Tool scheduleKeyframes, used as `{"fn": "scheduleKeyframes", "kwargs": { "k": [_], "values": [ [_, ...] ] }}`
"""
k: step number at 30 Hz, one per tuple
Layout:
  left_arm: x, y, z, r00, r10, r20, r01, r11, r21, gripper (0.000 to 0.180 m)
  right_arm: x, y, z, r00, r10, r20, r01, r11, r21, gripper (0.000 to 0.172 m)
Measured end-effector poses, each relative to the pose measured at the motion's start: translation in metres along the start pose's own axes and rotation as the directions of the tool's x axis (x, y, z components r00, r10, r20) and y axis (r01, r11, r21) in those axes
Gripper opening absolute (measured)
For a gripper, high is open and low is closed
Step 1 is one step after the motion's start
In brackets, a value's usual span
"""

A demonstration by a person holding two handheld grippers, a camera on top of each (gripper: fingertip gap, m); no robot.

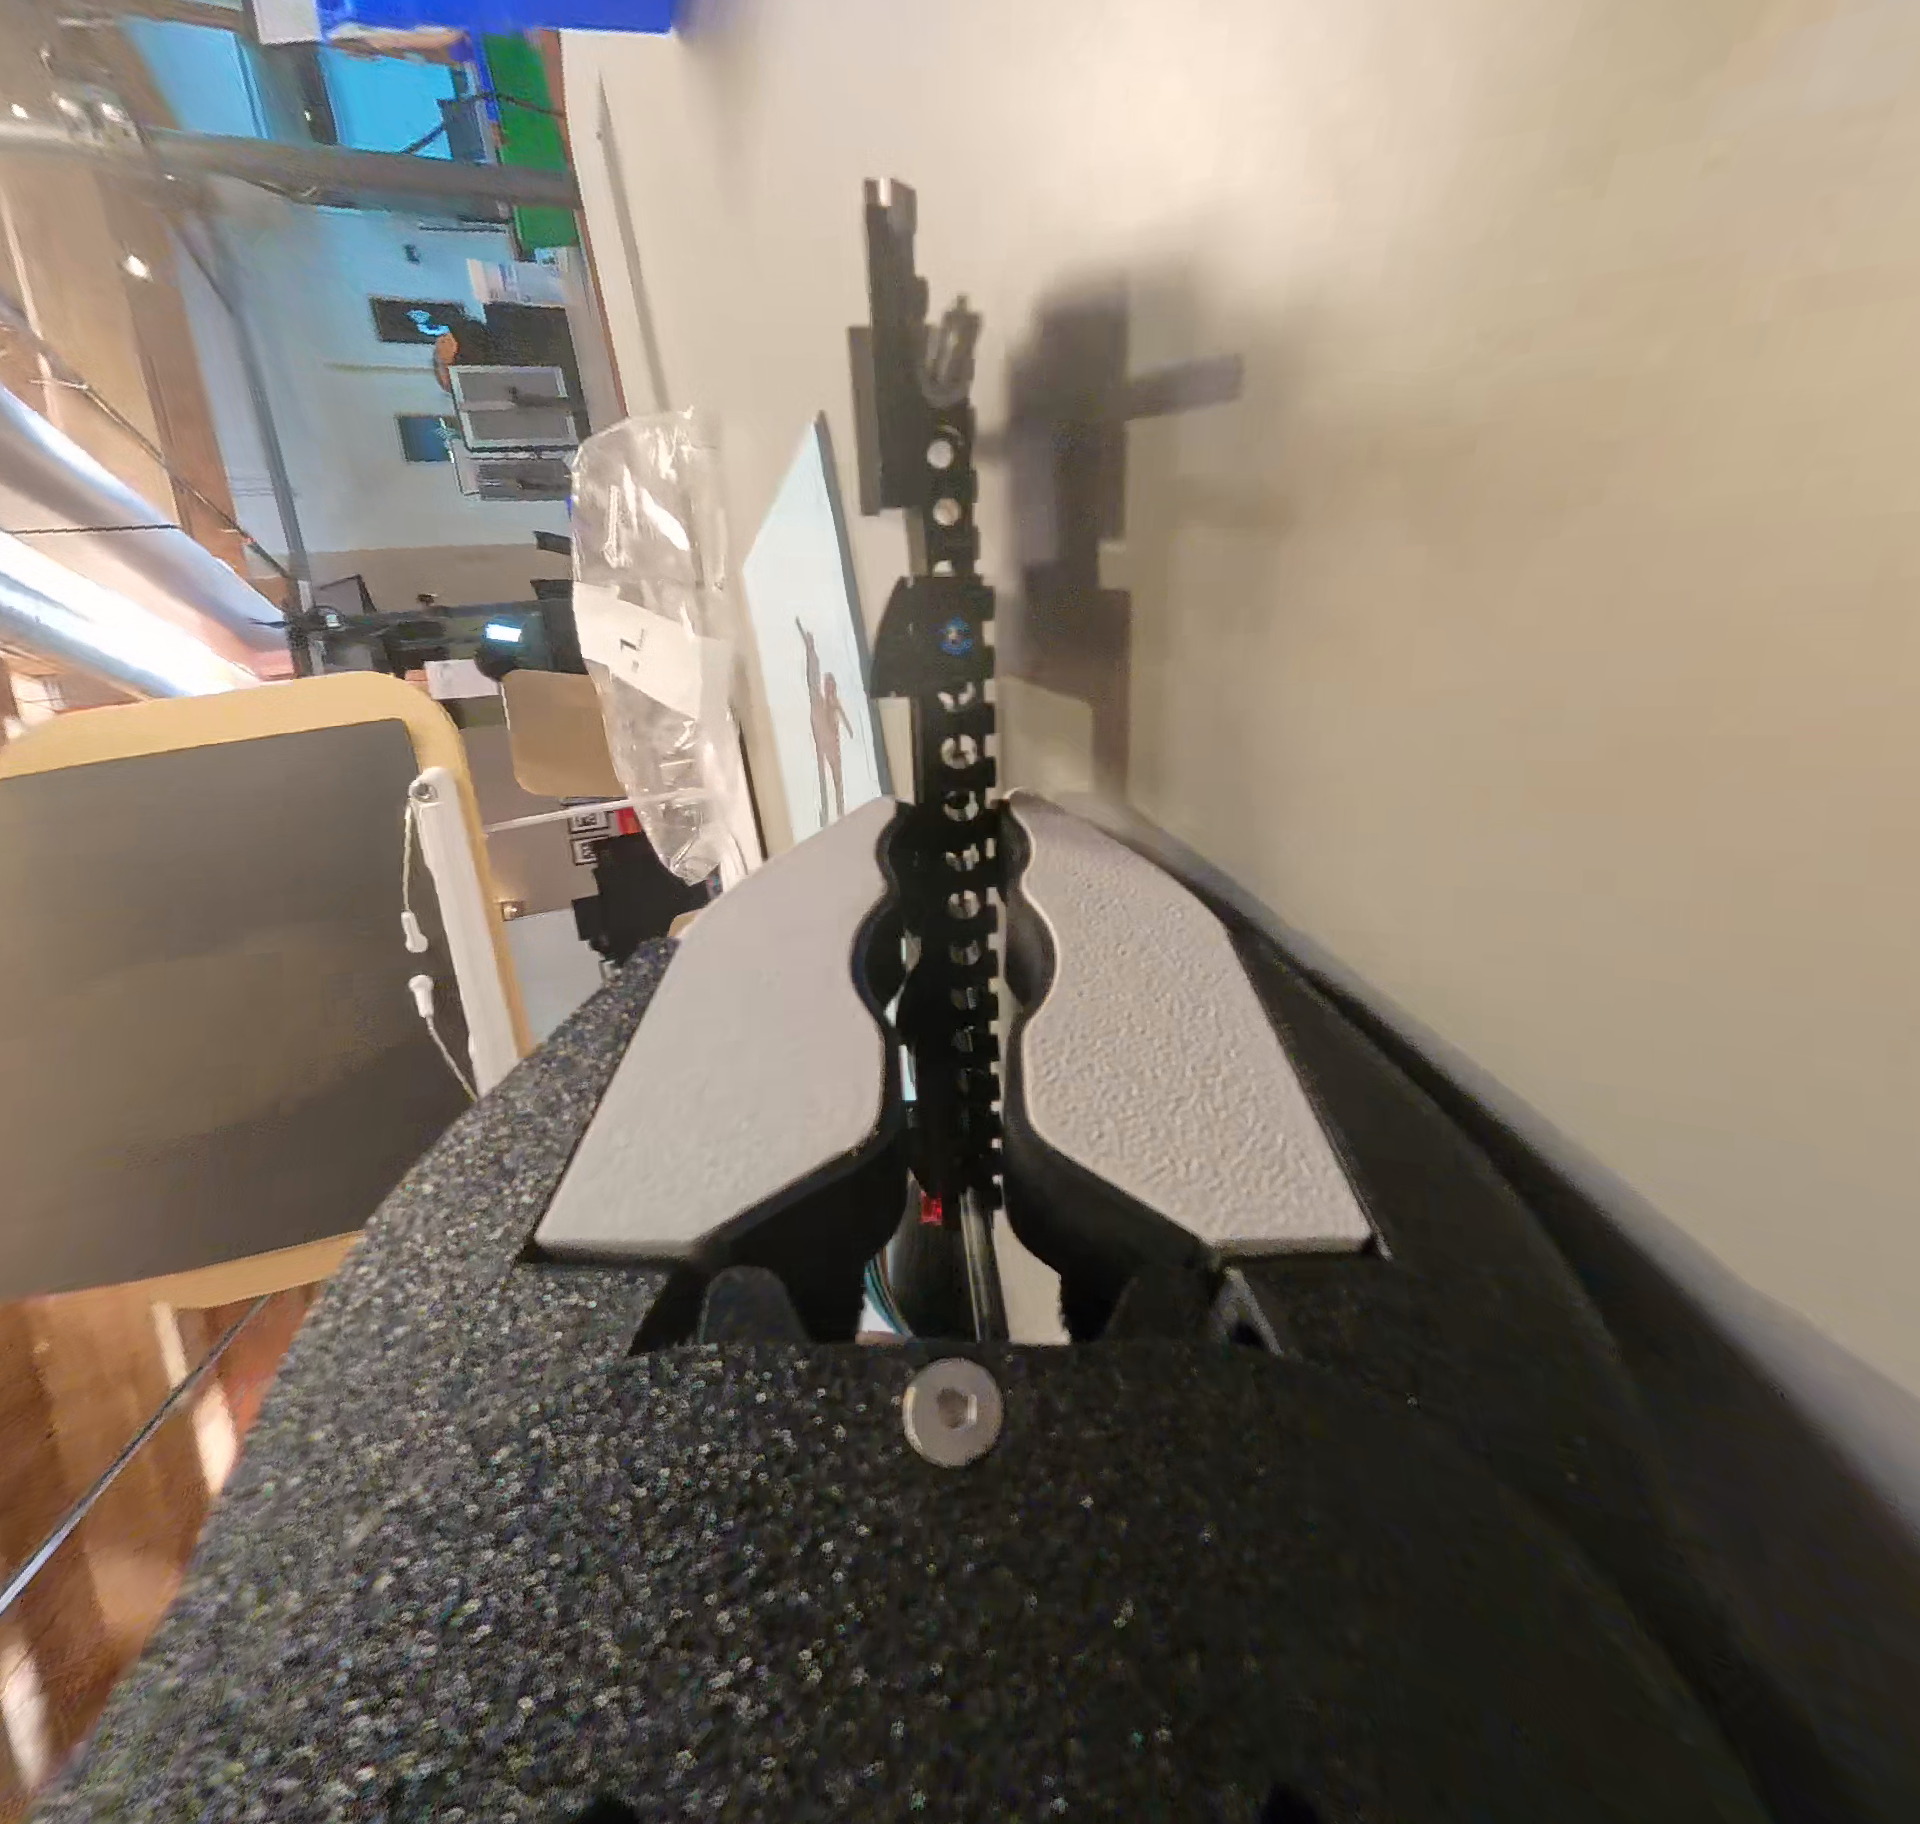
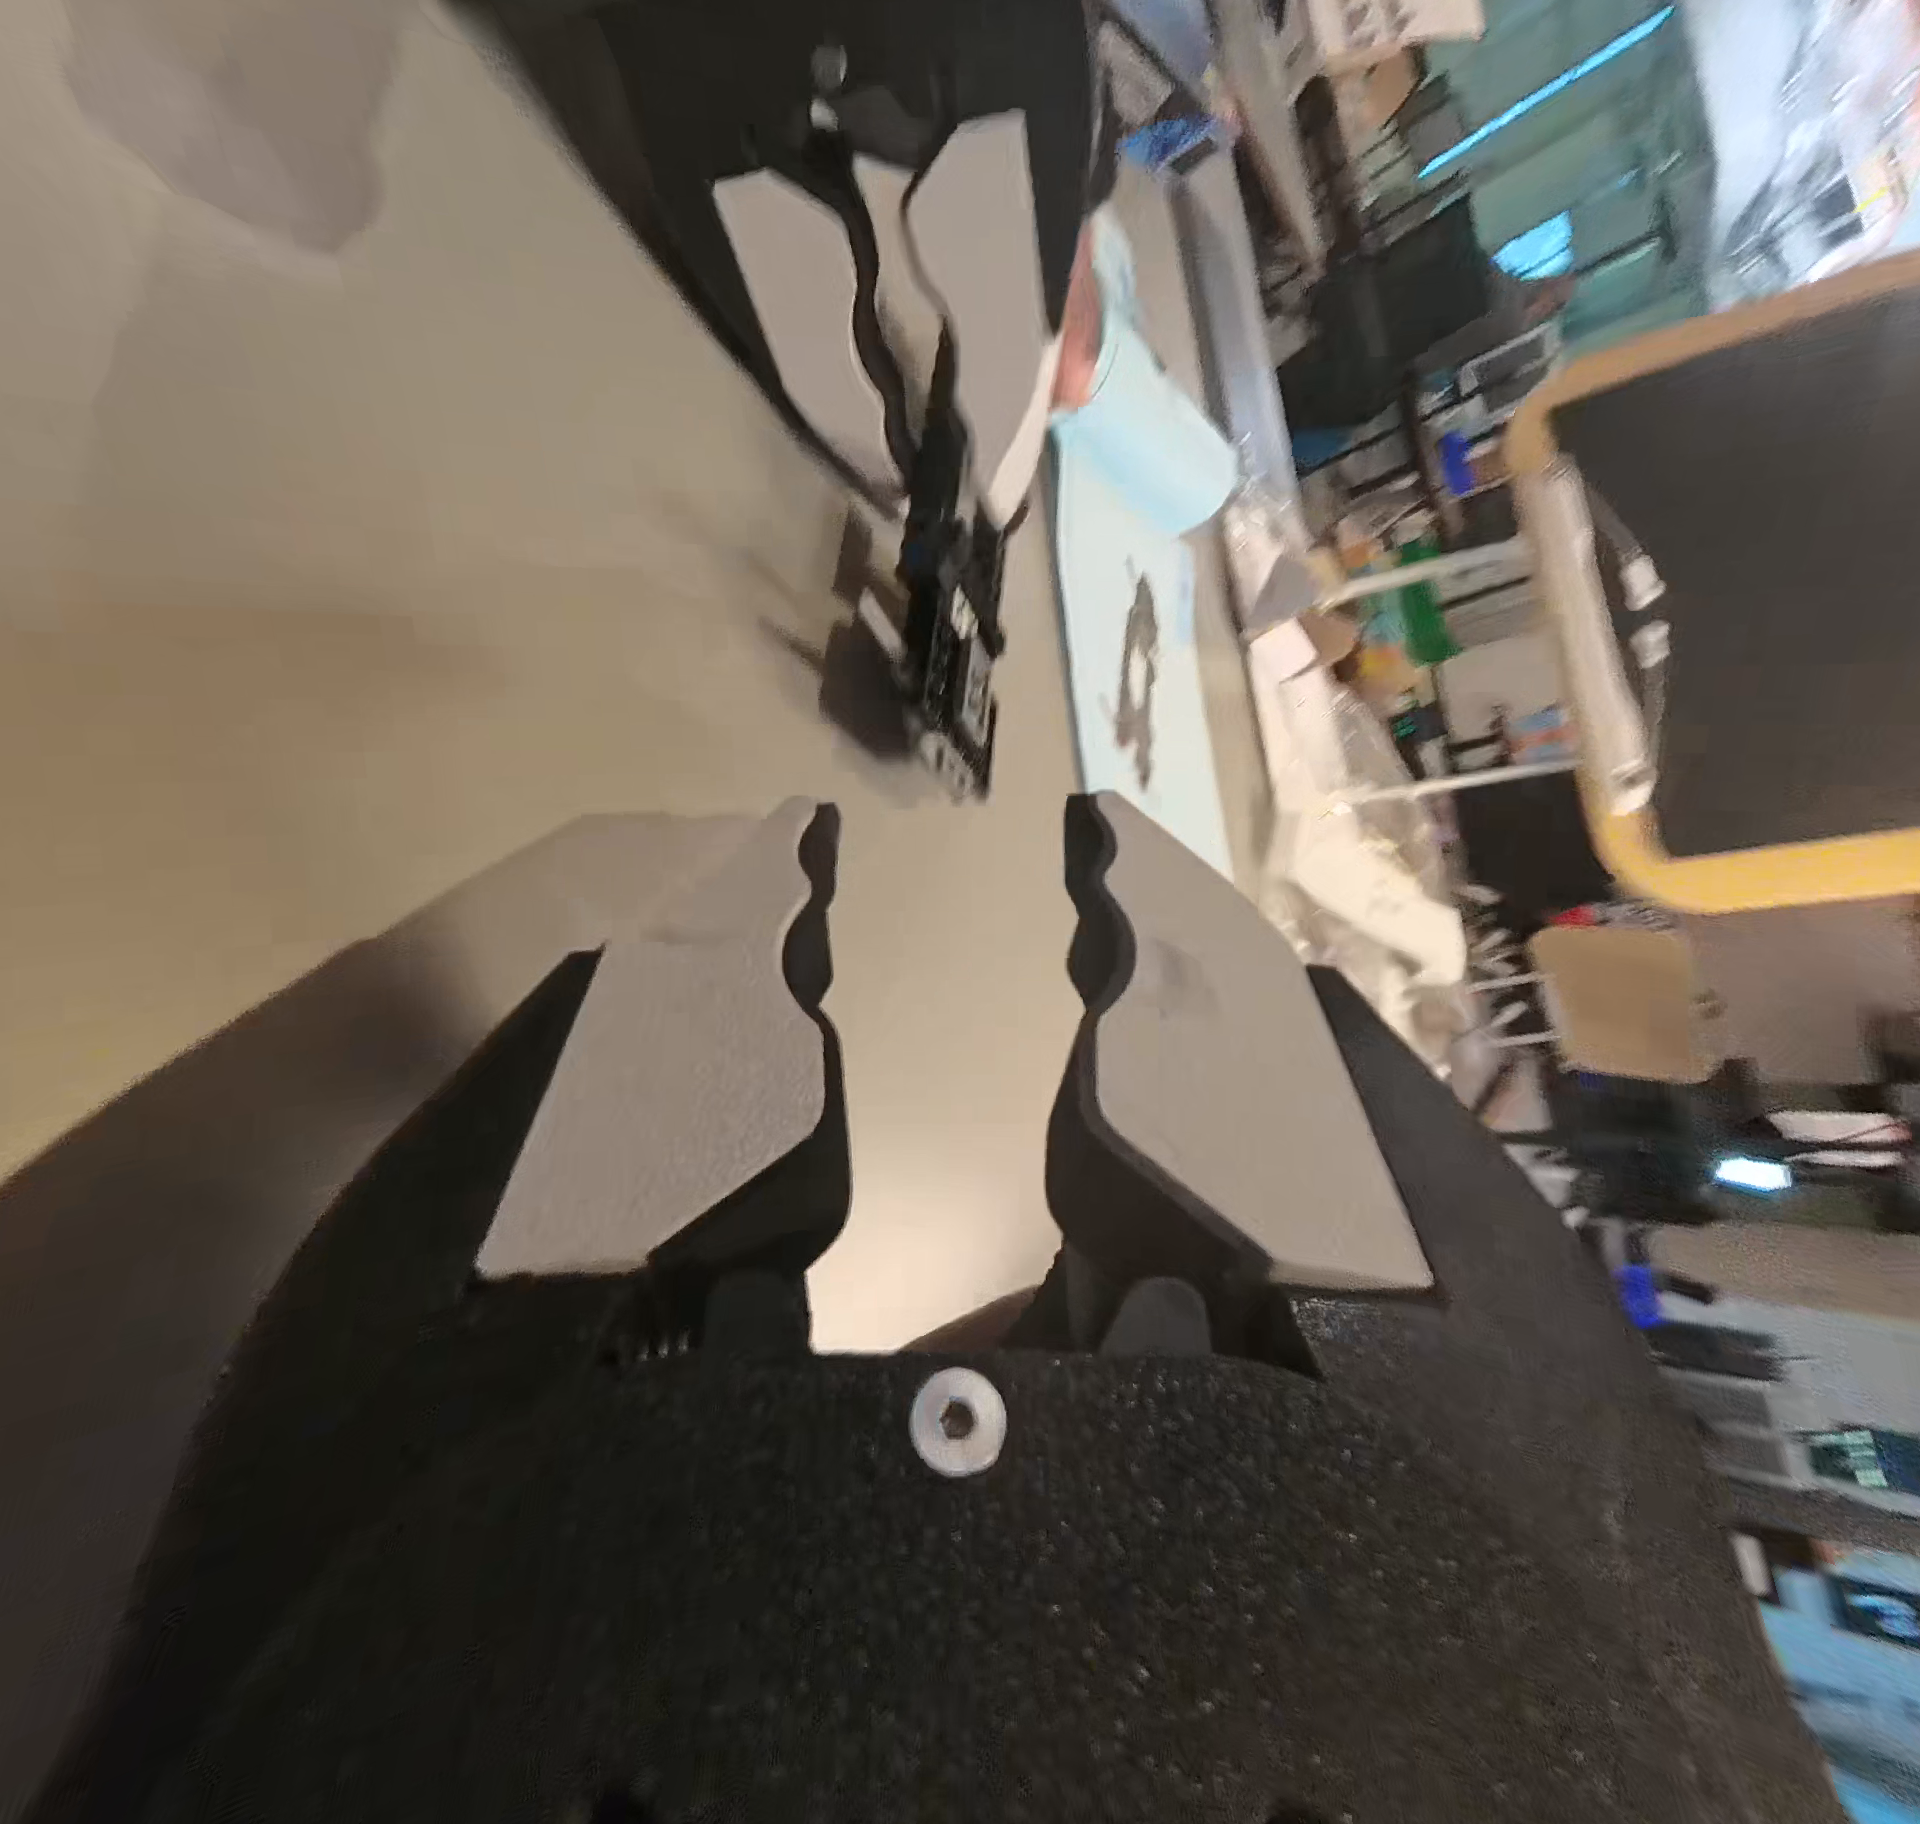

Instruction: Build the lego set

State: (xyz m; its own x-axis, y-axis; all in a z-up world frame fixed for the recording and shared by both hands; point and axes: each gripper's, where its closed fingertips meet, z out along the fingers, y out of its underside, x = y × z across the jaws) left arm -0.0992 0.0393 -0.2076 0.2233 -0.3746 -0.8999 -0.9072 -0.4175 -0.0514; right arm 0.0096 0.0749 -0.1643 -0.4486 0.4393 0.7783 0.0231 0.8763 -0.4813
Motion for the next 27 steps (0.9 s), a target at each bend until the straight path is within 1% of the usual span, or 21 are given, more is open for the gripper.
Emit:
{"fn": "scheduleKeyframes", "kwargs": {
  "k": [1, 2, 4, 7, 8, 11, 13, 15, 17, 18, 20, 21, 23, 25, 26, 27],
  "values": [
    [0.000, -0.001, -0.002, 0.999, -0.027, -0.022, 0.027, 0.999, 0.022, 0.022, -0.003, 0.006, -0.004, 0.999, 0.042, 0.032, -0.041, 0.999, -0.019, 0.043],
    [0.003, -0.003, -0.005, 0.995, -0.064, -0.075, 0.067, 0.997, 0.042, 0.024, -0.007, 0.010, -0.009, 0.994, 0.087, 0.066, -0.085, 0.996, -0.032, 0.044],
    [0.003, -0.004, -0.011, 0.984, -0.124, -0.129, 0.134, 0.988, 0.072, 0.030, -0.020, 0.016, -0.019, 0.971, 0.189, 0.150, -0.182, 0.982, -0.060, 0.049],
    [0.005, 0.001, -0.018, 0.963, -0.175, -0.205, 0.194, 0.978, 0.073, 0.036, -0.033, 0.025, -0.029, 0.935, 0.295, 0.199, -0.278, 0.955, -0.106, 0.049],
    [0.007, 0.002, -0.020, 0.953, -0.194, -0.234, 0.218, 0.973, 0.078, 0.040, -0.037, 0.029, -0.031, 0.923, 0.321, 0.214, -0.299, 0.946, -0.128, 0.049],
    [0.012, 0.004, -0.026, 0.916, -0.250, -0.314, 0.291, 0.953, 0.090, 0.044, -0.042, 0.040, -0.030, 0.902, 0.367, 0.228, -0.331, 0.926, -0.183, 0.047],
    [0.013, 0.005, -0.030, 0.883, -0.291, -0.368, 0.346, 0.934, 0.092, 0.051, -0.044, 0.047, -0.028, 0.901, 0.371, 0.227, -0.323, 0.920, -0.222, 0.045],
    [0.011, 0.006, -0.034, 0.850, -0.336, -0.406, 0.404, 0.910, 0.094, 0.052, -0.046, 0.049, -0.026, 0.898, 0.370, 0.239, -0.316, 0.919, -0.235, 0.040],
    [0.010, 0.000, -0.041, 0.787, -0.396, -0.473, 0.495, 0.863, 0.099, 0.050, -0.048, 0.049, -0.025, 0.878, 0.397, 0.267, -0.336, 0.909, -0.246, 0.037],
    [0.012, -0.005, -0.044, 0.739, -0.424, -0.524, 0.542, 0.835, 0.088, 0.046, -0.049, 0.048, -0.025, 0.865, 0.415, 0.282, -0.351, 0.902, -0.252, 0.037],
    [0.021, -0.013, -0.049, 0.626, -0.476, -0.618, 0.613, 0.790, 0.011, 0.040, -0.051, 0.048, -0.024, 0.833, 0.461, 0.307, -0.388, 0.881, -0.270, 0.036],
    [0.023, -0.014, -0.047, 0.586, -0.503, -0.635, 0.630, 0.776, -0.034, 0.037, -0.052, 0.048, -0.023, 0.816, 0.484, 0.317, -0.406, 0.869, -0.283, 0.035],
    [0.028, -0.015, -0.044, 0.524, -0.543, -0.656, 0.647, 0.755, -0.107, 0.035, -0.052, 0.048, -0.021, 0.793, 0.522, 0.315, -0.435, 0.847, -0.307, 0.037],
    [0.030, -0.018, -0.042, 0.454, -0.580, -0.677, 0.676, 0.719, -0.163, 0.032, -0.047, 0.052, -0.016, 0.788, 0.552, 0.272, -0.460, 0.822, -0.334, 0.037],
    [0.031, -0.019, -0.042, 0.431, -0.583, -0.689, 0.680, 0.712, -0.176, 0.031, -0.047, 0.051, -0.014, 0.782, 0.563, 0.268, -0.469, 0.814, -0.343, 0.036],
    [0.033, -0.018, -0.041, 0.431, -0.580, -0.691, 0.668, 0.720, -0.189, 0.028, -0.048, 0.050, -0.012, 0.774, 0.575, 0.265, -0.478, 0.805, -0.351, 0.035]
  ]
}}
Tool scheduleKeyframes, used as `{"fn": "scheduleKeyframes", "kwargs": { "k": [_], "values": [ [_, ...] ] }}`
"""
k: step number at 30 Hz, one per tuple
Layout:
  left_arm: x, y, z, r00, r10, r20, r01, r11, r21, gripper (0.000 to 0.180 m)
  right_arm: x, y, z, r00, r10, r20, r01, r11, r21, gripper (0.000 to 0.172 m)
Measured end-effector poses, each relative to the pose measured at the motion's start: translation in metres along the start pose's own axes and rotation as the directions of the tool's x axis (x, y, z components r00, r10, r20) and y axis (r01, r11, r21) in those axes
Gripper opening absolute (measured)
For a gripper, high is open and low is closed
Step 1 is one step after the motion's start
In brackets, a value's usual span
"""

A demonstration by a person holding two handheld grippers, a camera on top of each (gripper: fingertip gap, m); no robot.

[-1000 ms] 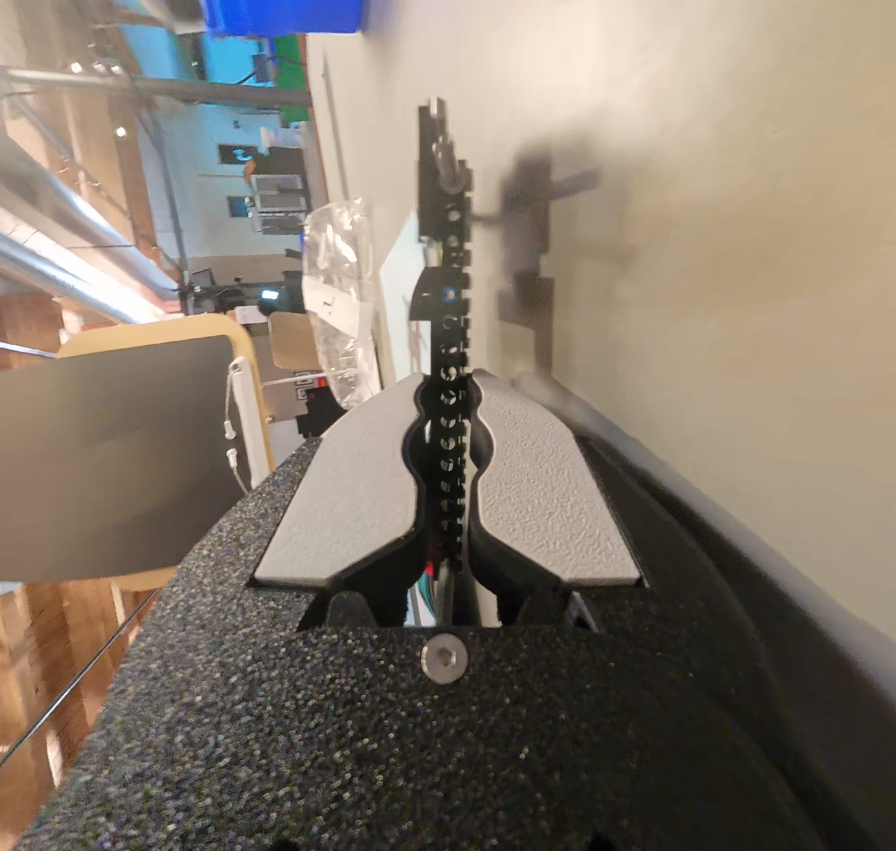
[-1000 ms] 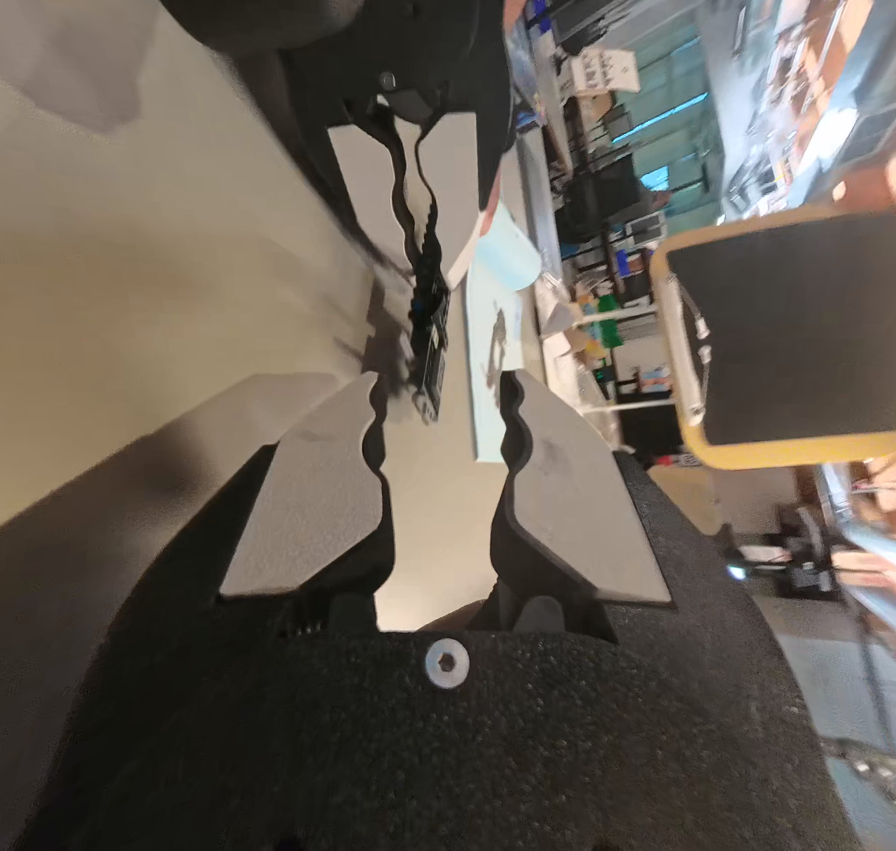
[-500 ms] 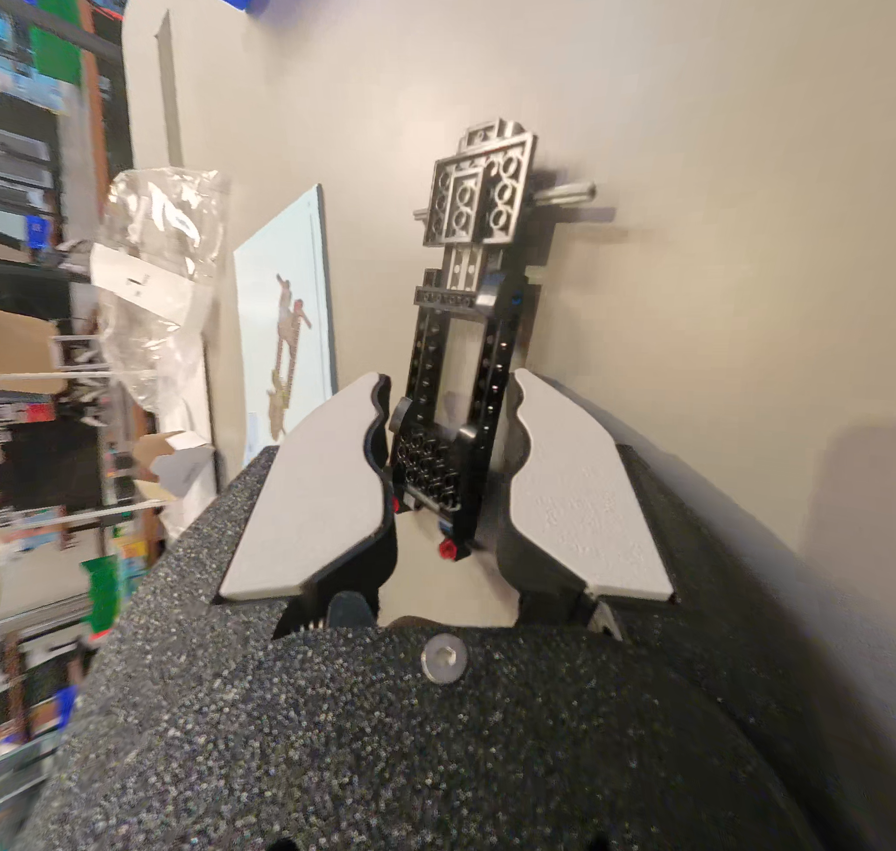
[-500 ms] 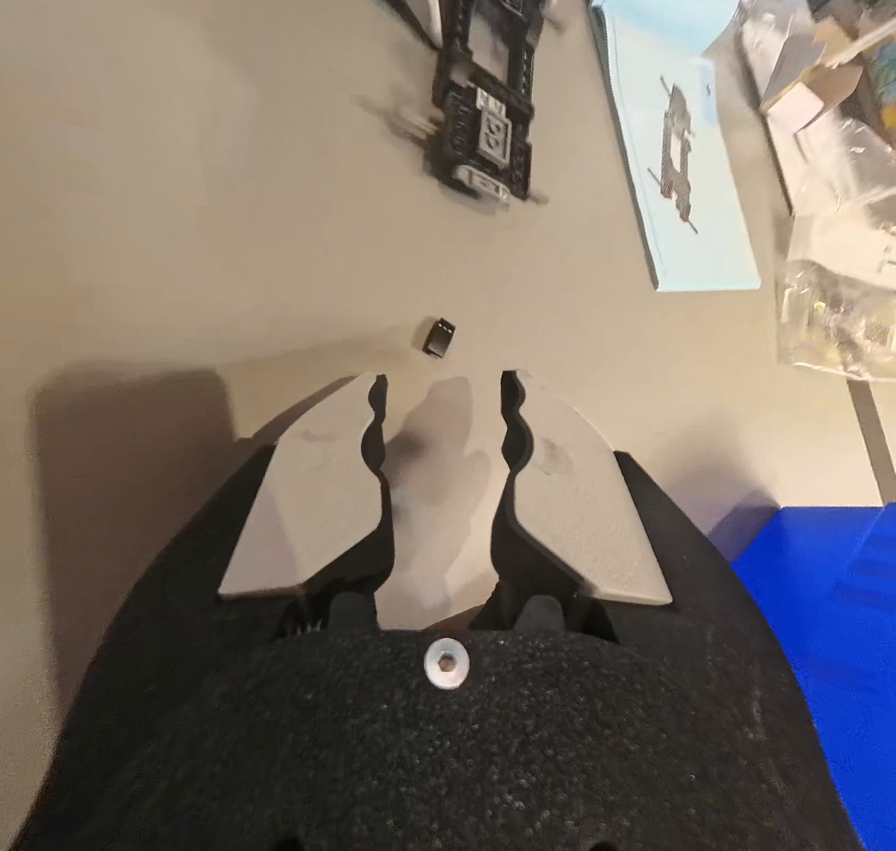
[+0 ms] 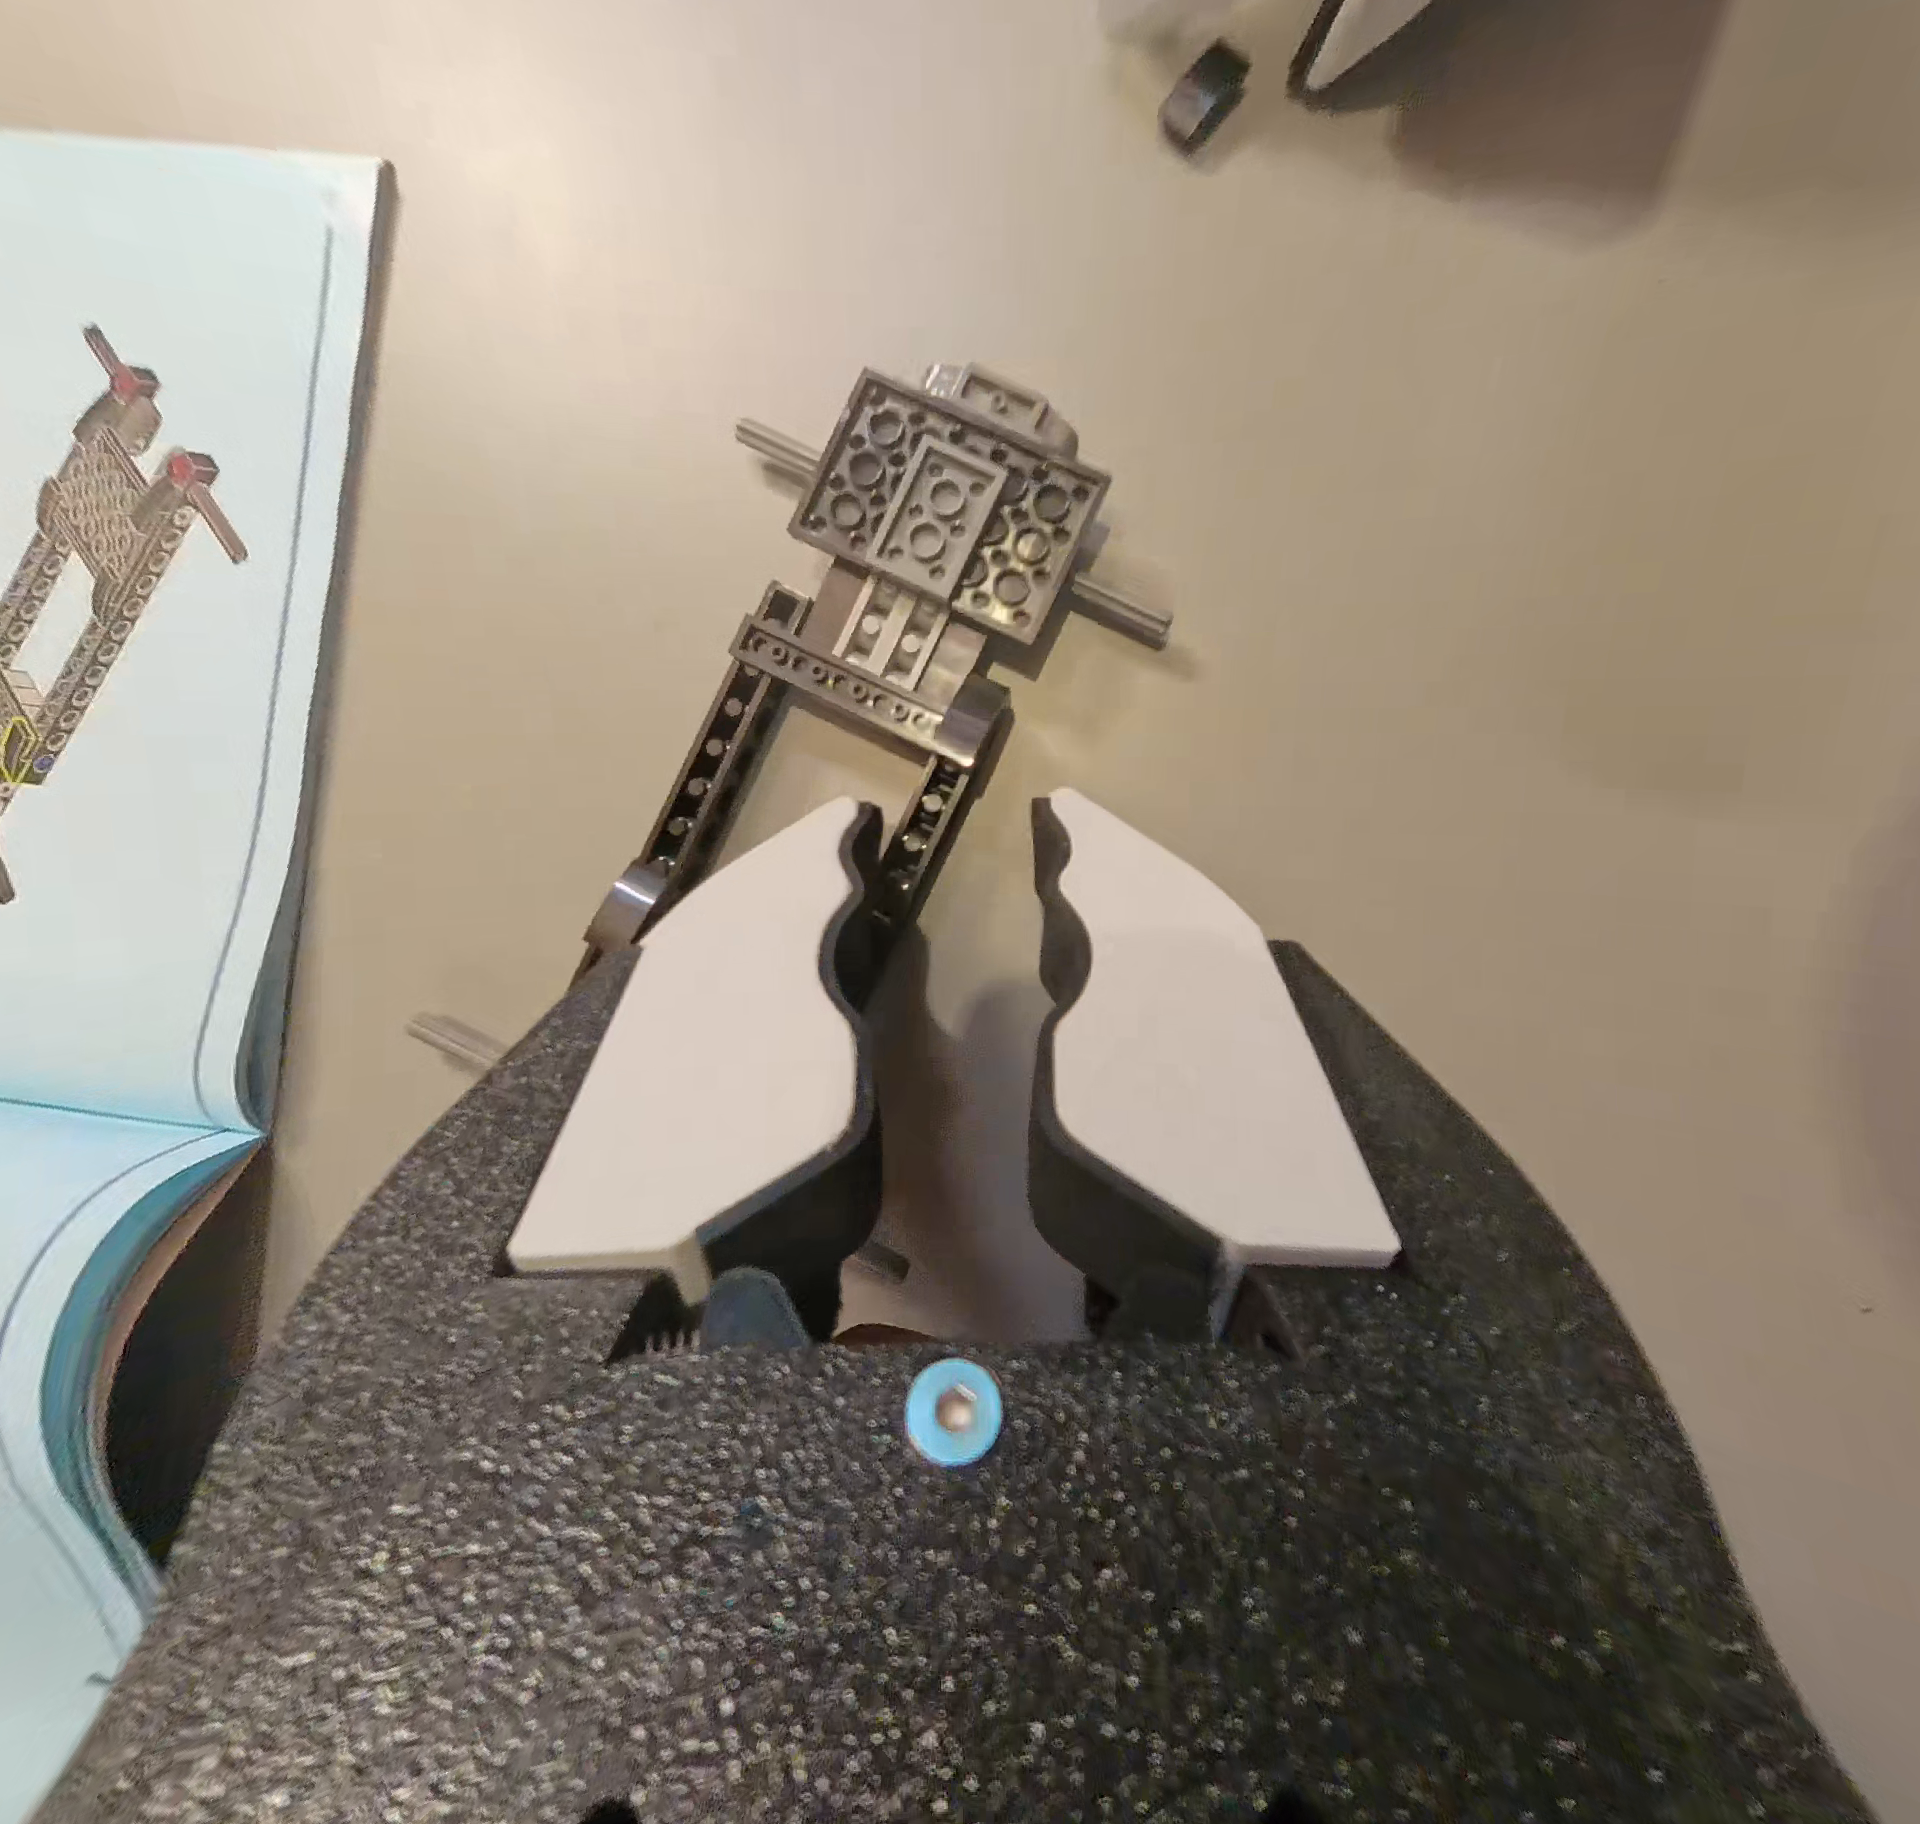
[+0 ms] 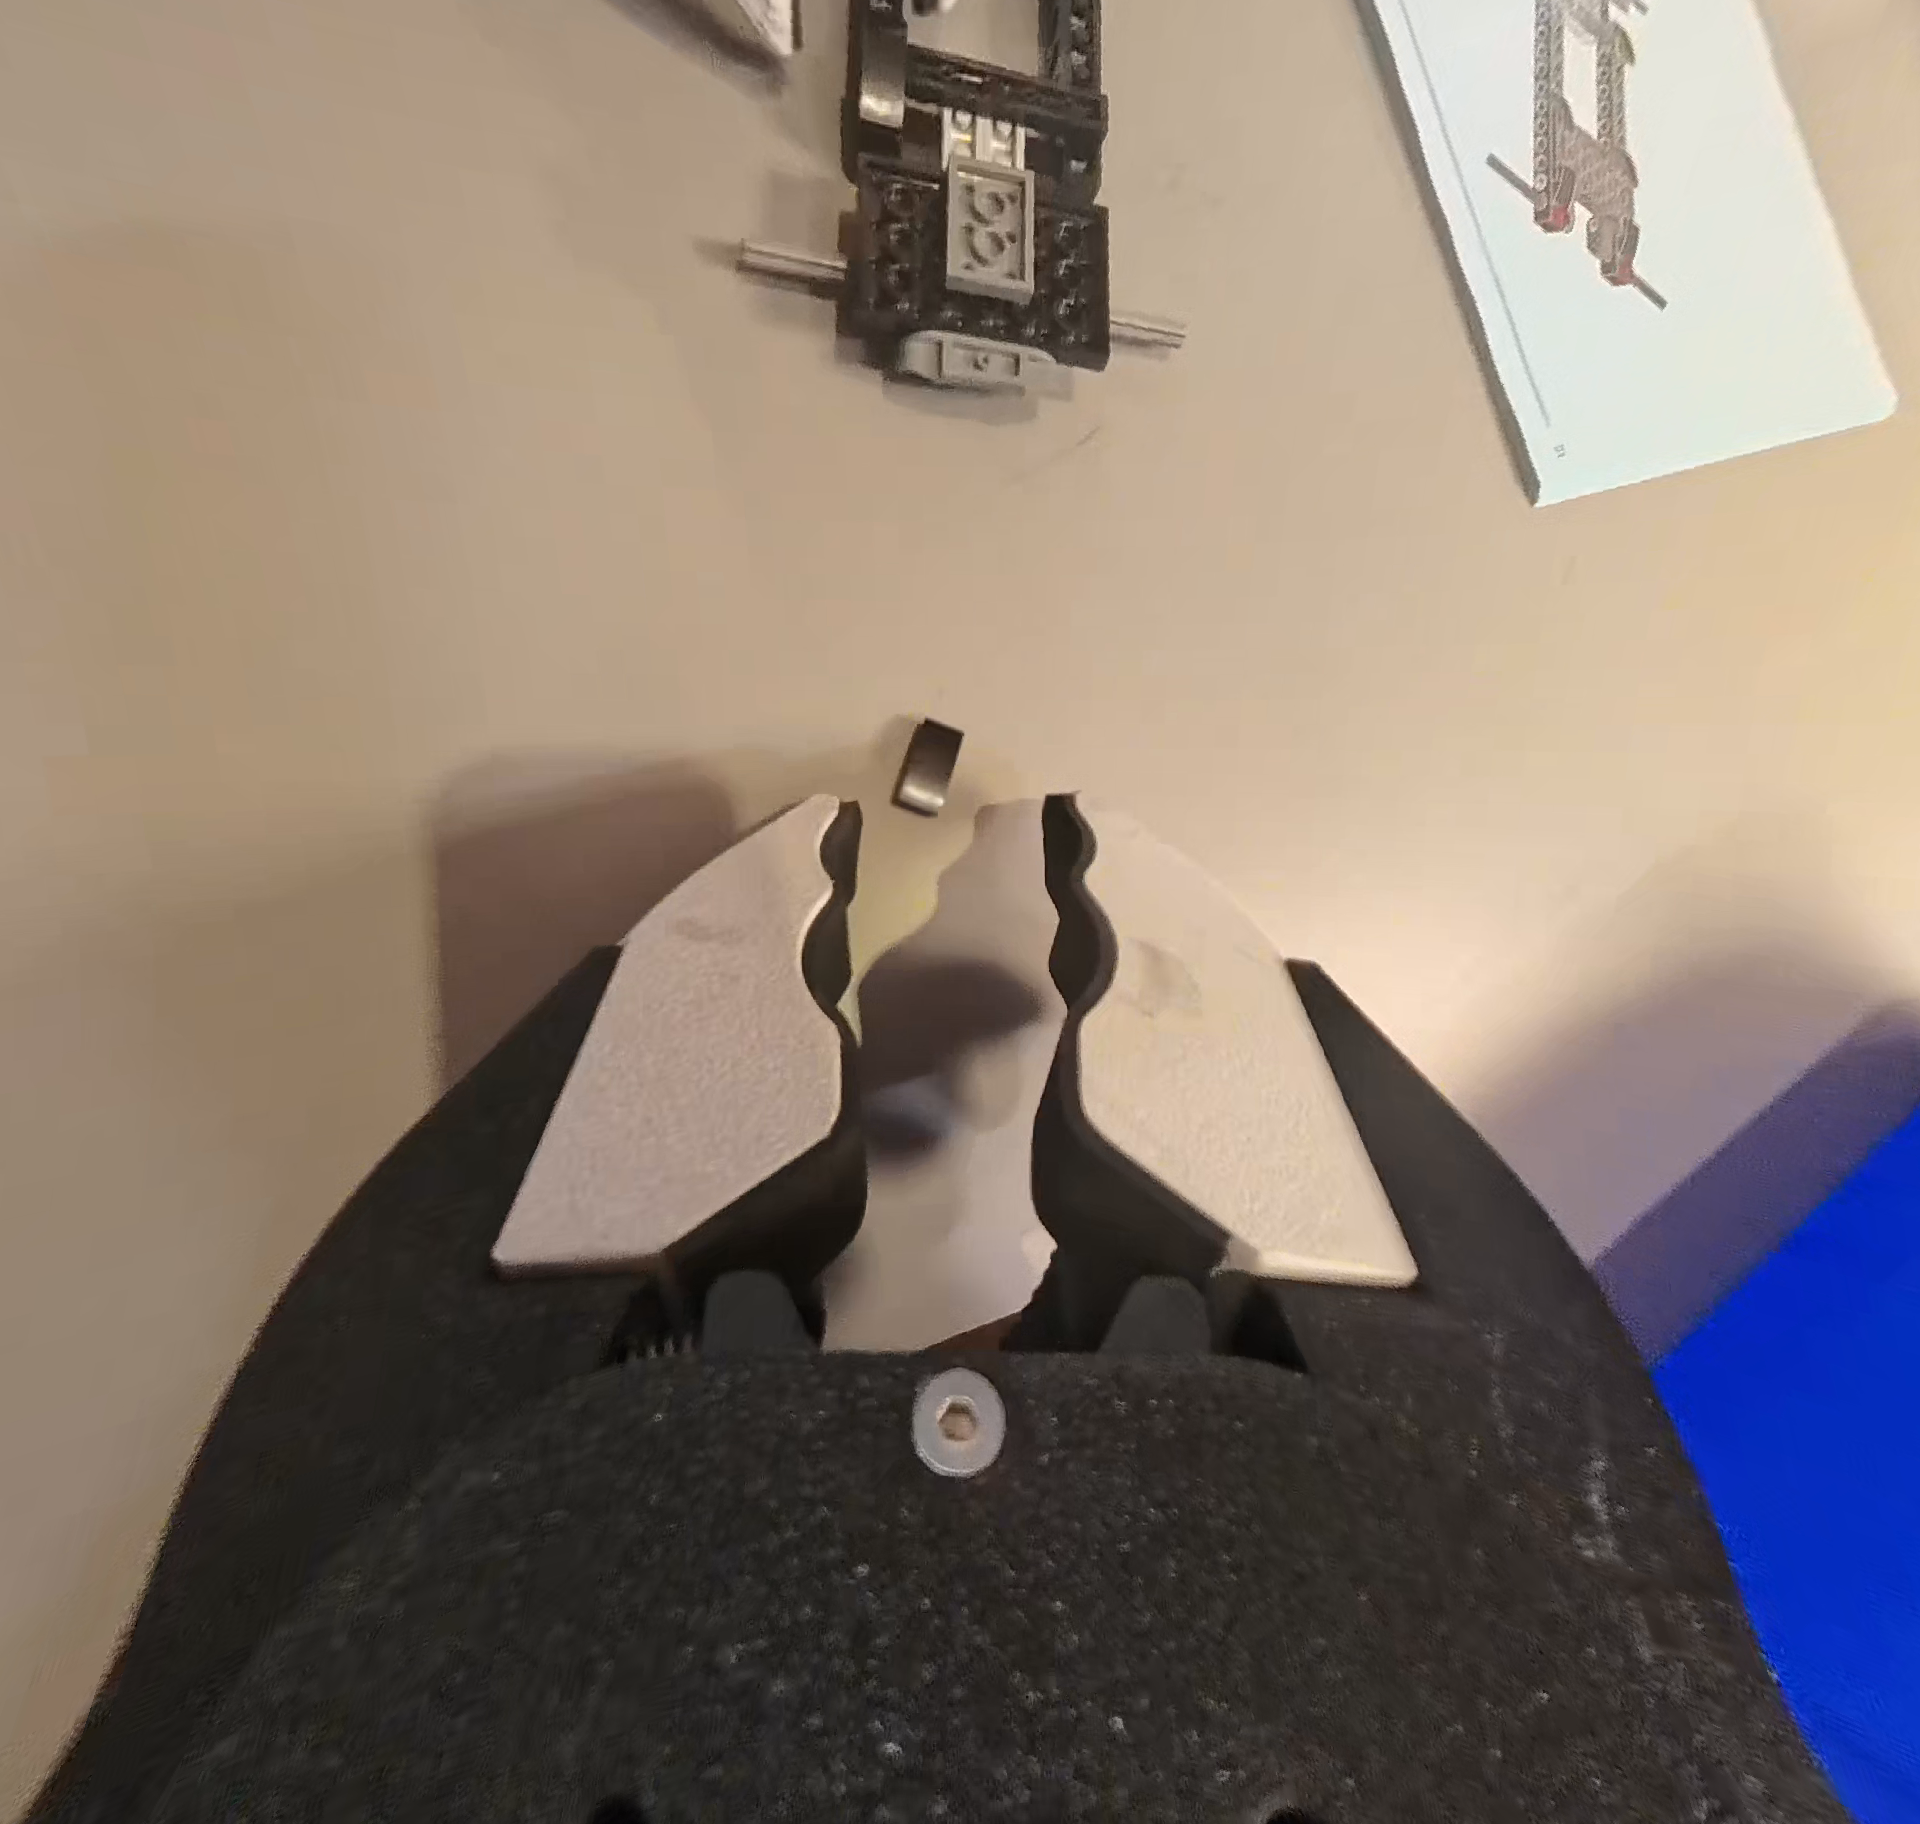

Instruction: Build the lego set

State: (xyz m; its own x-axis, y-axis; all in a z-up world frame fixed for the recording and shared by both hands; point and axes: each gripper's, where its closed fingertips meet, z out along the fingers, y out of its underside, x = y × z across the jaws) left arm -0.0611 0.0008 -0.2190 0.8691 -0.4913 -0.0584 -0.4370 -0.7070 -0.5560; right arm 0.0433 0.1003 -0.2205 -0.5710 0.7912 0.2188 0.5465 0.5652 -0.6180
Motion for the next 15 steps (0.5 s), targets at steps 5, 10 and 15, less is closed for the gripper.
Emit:
{"fn": "scheduleKeyframes", "kwargs": {
  "k": [5, 10, 15],
  "values": [
    [-0.001, 0.005, 0.005, 0.995, 0.096, 0.008, -0.096, 0.994, -0.044, 0.014, 0.003, -0.004, 0.009, 0.999, 0.047, -0.011, -0.048, 0.998, -0.031, 0.008],
    [0.007, 0.012, 0.000, 0.973, 0.227, -0.034, -0.228, 0.974, -0.017, 0.010, 0.005, -0.009, 0.014, 0.991, 0.129, 0.027, -0.128, 0.992, -0.017, 0.007],
    [0.008, 0.008, -0.013, 0.986, 0.158, -0.060, -0.151, 0.982, 0.110, 0.037, 0.012, -0.019, 0.021, 0.984, 0.174, 0.041, -0.175, 0.984, 0.019, 0.004]
  ]
}}
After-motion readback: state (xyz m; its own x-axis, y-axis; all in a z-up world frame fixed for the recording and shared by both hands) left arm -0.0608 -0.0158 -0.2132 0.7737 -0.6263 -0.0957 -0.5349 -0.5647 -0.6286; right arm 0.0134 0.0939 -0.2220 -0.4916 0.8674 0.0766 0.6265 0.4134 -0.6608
